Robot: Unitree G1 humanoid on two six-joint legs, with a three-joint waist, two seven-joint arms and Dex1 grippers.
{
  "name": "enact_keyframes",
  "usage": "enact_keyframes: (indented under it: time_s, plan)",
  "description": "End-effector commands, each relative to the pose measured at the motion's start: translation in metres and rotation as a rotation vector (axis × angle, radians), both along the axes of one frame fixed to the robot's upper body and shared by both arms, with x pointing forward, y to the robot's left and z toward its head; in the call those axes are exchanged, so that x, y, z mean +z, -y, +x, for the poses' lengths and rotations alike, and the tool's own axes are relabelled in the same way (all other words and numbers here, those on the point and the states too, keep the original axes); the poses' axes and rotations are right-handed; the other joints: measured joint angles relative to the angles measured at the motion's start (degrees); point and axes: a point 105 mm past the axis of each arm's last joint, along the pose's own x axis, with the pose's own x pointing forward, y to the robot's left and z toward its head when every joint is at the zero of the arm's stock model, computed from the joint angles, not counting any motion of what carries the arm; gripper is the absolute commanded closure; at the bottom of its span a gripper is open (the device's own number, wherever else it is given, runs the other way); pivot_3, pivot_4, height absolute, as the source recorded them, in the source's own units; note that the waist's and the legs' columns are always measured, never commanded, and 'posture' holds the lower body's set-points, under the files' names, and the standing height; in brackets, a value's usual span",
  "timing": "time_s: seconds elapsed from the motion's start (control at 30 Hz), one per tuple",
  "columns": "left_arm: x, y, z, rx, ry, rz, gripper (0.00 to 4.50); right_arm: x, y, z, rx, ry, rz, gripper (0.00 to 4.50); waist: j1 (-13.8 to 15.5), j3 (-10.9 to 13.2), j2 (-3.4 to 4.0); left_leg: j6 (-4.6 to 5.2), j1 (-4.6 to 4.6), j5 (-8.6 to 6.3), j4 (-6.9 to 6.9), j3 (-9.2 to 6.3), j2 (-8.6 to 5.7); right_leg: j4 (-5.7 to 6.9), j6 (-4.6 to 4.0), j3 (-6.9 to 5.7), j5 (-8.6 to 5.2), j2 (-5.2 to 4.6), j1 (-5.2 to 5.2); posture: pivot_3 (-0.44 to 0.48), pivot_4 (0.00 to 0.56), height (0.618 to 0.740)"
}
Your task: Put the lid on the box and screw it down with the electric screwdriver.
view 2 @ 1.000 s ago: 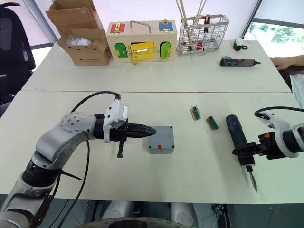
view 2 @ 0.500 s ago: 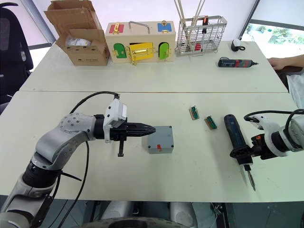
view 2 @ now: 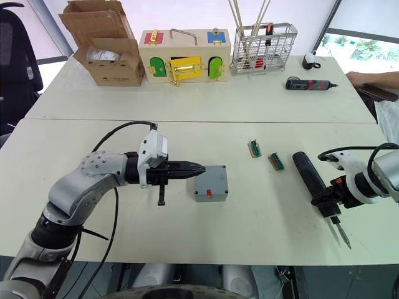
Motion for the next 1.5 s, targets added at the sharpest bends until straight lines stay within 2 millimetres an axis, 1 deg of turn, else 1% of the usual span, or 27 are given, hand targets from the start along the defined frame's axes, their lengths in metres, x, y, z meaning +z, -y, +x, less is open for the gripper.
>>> enact_keyframes:
  time_s: [0.03,0.2,0.23,0.3,0.33,0.37,0.4,0.47,0.5,0.57,0.63,0.67,0.7,0.73,0.77,0.8,0.83,0.9,0.97,1.03,1.07,1.2,1.27,1.33,1.4,1.5]
  plan:
    - [0.009,0.003,-0.001,-0.018,0.038,-0.016,4.50,-0.014,0.005,-0.006,0.018,-0.039,-0.023,2.62,0.01,-0.06,-0.09,0.00,0.00,0.00,0.00,0.00,0.00,0.00,0.00,0.00,0.00,0.00,0.00,0.000,0.150,0.740]
    - [0.010,0.002,0.004,-0.018,0.041,-0.011,4.50,-0.013,0.003,-0.005,0.009,-0.031,0.000,2.62,0.04,-0.12,-0.20,0.00,0.00,0.00,0.00,-0.01,0.00,-0.01,0.00,0.00,0.00,0.00,0.01,0.000,0.150,0.740]
    - [0.010,0.002,0.004,-0.018,0.043,-0.009,4.50,-0.009,0.002,-0.003,0.004,-0.011,0.025,2.62,0.03,-0.12,-0.20,0.00,0.00,0.00,0.00,-0.02,0.00,-0.02,0.00,0.00,0.00,0.00,0.02,0.000,0.150,0.740]
    - [0.011,0.000,0.007,-0.018,0.044,-0.008,4.50,0.008,-0.002,0.005,-0.020,0.047,0.088,2.62,0.04,-0.09,-0.15,0.00,0.00,0.00,0.00,-0.01,0.00,-0.04,0.00,0.00,0.00,-0.01,0.02,0.000,0.150,0.740]
    - [0.011,-0.001,0.009,-0.019,0.044,-0.006,4.50,0.023,-0.002,0.011,-0.047,0.100,0.130,2.62,0.04,-0.06,-0.10,0.00,0.00,0.00,0.00,-0.01,0.00,-0.04,0.00,0.00,0.00,-0.02,0.01,0.000,0.150,0.740]
    - [0.011,-0.002,0.010,-0.021,0.043,-0.004,4.50,0.033,-0.002,0.014,-0.065,0.134,0.158,2.62,-0.04,0.05,0.08,0.00,-0.01,0.00,-0.01,-0.01,0.00,-0.04,0.00,0.00,0.00,-0.02,-0.01,0.000,0.150,0.740]
    - [0.011,-0.002,0.012,-0.023,0.041,-0.005,4.50,0.051,-0.005,0.017,-0.108,0.176,0.232,2.62,-0.09,0.23,0.41,0.00,-0.03,0.00,-0.01,0.02,-0.01,-0.03,-0.01,0.01,0.00,-0.02,-0.04,0.000,0.150,0.740]
    - [0.009,-0.003,0.017,-0.025,0.038,-0.005,4.50,0.072,-0.010,0.019,-0.162,0.219,0.340,2.62,0.00,0.39,0.91,0.01,-0.10,0.00,-0.03,0.17,-0.02,0.03,0.00,0.12,0.00,-0.02,-0.21,0.000,0.150,0.740]
    - [0.008,-0.003,0.020,-0.026,0.037,-0.002,4.50,0.087,-0.009,0.018,-0.190,0.261,0.413,2.62,0.06,0.40,1.04,0.01,-0.18,0.00,-0.06,0.21,-0.02,0.09,0.00,0.15,0.00,-0.02,-0.34,0.000,0.150,0.740]
    - [0.006,-0.004,0.026,-0.028,0.039,0.010,4.50,0.118,-0.008,0.017,-0.210,0.382,0.584,2.62,0.25,0.39,1.06,0.01,-0.27,0.00,-0.14,0.24,-0.01,0.17,0.00,0.15,0.00,0.02,-0.51,0.000,0.150,0.740]
    - [0.004,-0.005,0.031,-0.029,0.042,0.016,4.50,0.139,-0.012,0.017,-0.188,0.489,0.699,2.62,0.43,0.39,1.07,0.00,-0.49,0.01,-0.12,0.16,0.01,0.17,0.00,0.08,0.00,0.05,-0.66,0.000,0.150,0.740]
    - [0.004,-0.004,0.033,-0.031,0.047,0.020,4.50,0.154,-0.017,0.019,-0.154,0.581,0.758,2.62,0.32,0.39,1.06,0.00,-0.63,0.01,-0.06,0.18,0.01,0.20,0.00,0.09,0.00,0.05,-0.79,0.000,0.150,0.740]
    - [0.004,-0.002,0.035,-0.037,0.051,0.023,4.50,0.168,-0.026,0.020,-0.094,0.694,0.810,2.62,0.20,0.42,0.99,0.00,-0.76,0.01,0.01,0.21,0.00,0.24,0.01,0.10,0.00,0.04,-0.91,0.000,0.150,0.740]
    - [0.006,0.001,0.035,-0.051,0.050,0.020,4.50,0.179,-0.042,0.017,-0.005,0.807,0.866,2.62,0.02,0.43,0.95,0.00,-0.79,0.02,0.05,0.22,0.00,0.25,0.02,0.11,0.01,0.04,-0.92,0.000,0.150,0.740]
    - [0.007,0.001,0.035,-0.061,0.049,0.017,4.50,0.184,-0.054,0.014,0.047,0.883,0.894,2.62,-0.15,0.45,0.88,0.00,-0.81,0.01,0.13,0.26,0.01,0.30,0.02,0.13,0.01,0.05,-0.95,0.000,0.150,0.740]
    - [0.010,0.002,0.035,-0.073,0.048,0.017,4.50,0.187,-0.072,0.011,0.111,1.000,0.910,2.62,-0.23,0.45,0.87,0.00,-0.80,0.02,0.11,0.28,0.06,0.35,0.03,0.17,0.02,0.09,-0.96,0.000,0.150,0.740]
    - [0.012,0.002,0.036,-0.081,0.050,0.021,4.50,0.183,-0.090,0.012,0.118,1.113,0.896,2.62,-0.38,0.45,0.86,0.00,-0.82,0.01,0.17,0.29,0.12,0.39,0.03,0.18,0.02,0.15,-0.98,0.000,0.150,0.740]
    - [0.015,0.002,0.036,-0.098,0.060,0.039,4.50,0.179,-0.119,0.013,0.062,1.292,0.854,2.62,-0.45,0.42,0.90,0.00,-0.84,0.02,0.17,0.27,0.29,0.51,0.03,0.15,0.02,0.28,-1.04,0.000,0.150,0.740]
    - [0.017,0.001,0.037,-0.113,0.063,0.051,4.50,0.177,-0.136,0.015,-0.001,1.373,0.812,2.62,-0.27,0.43,0.99,-0.05,-0.91,0.04,0.10,0.28,0.29,0.65,0.03,0.16,0.02,0.27,-1.21,0.000,0.150,0.740]
    - [0.018,0.002,0.035,-0.139,0.061,0.062,4.50,0.176,-0.148,0.019,-0.023,1.443,0.749,2.62,-0.15,0.43,0.99,-0.39,-0.98,0.24,0.12,0.30,0.17,0.68,0.03,0.20,0.02,0.18,-1.31,0.000,0.150,0.740]
    - [0.018,0.003,0.033,-0.151,0.057,0.067,4.50,0.175,-0.154,0.018,0.007,1.463,0.718,2.62,-0.11,0.43,0.99,-0.45,-0.98,0.27,0.20,0.30,0.08,0.67,0.03,0.20,0.02,0.16,-1.30,0.000,0.150,0.740]
    - [0.014,0.002,0.026,-0.172,0.033,0.096,4.50,0.165,-0.167,0.015,0.069,1.468,0.725,2.62,-0.21,0.43,0.99,-0.37,-0.98,0.23,0.42,0.24,-0.02,0.61,0.04,0.18,0.01,0.17,-1.15,0.000,0.150,0.740]
    - [0.010,0.002,0.026,-0.163,0.040,0.117,4.50,0.161,-0.175,0.013,0.123,1.460,0.716,2.62,-0.36,0.43,0.99,-0.36,-0.98,0.22,0.47,0.24,-0.03,0.61,0.04,0.18,0.01,0.17,-1.13,0.000,0.150,0.740]
    - [0.003,0.009,0.029,-0.129,0.061,0.135,4.50,0.156,-0.184,0.013,0.167,1.456,0.702,2.62,-0.58,0.43,0.99,-0.35,-0.97,0.22,0.51,0.24,-0.02,0.64,0.04,0.18,0.01,0.19,-1.12,0.000,0.150,0.740]
    - [-0.004,0.011,0.027,-0.129,0.063,0.155,4.50,0.152,-0.190,0.013,0.203,1.474,0.658,2.62,-0.93,0.43,0.99,-0.27,-0.96,0.17,0.53,0.23,-0.02,0.68,0.04,0.18,0.01,0.20,-1.11,0.000,0.150,0.740]
    - [-0.017,0.009,0.024,-0.138,0.061,0.210,4.50,0.146,-0.198,0.013,0.225,1.478,0.652,2.62,-1.49,0.43,0.99,-0.27,-0.96,0.18,0.52,0.16,-0.02,0.68,0.04,0.16,0.01,0.21,-1.11,0.000,0.150,0.740]
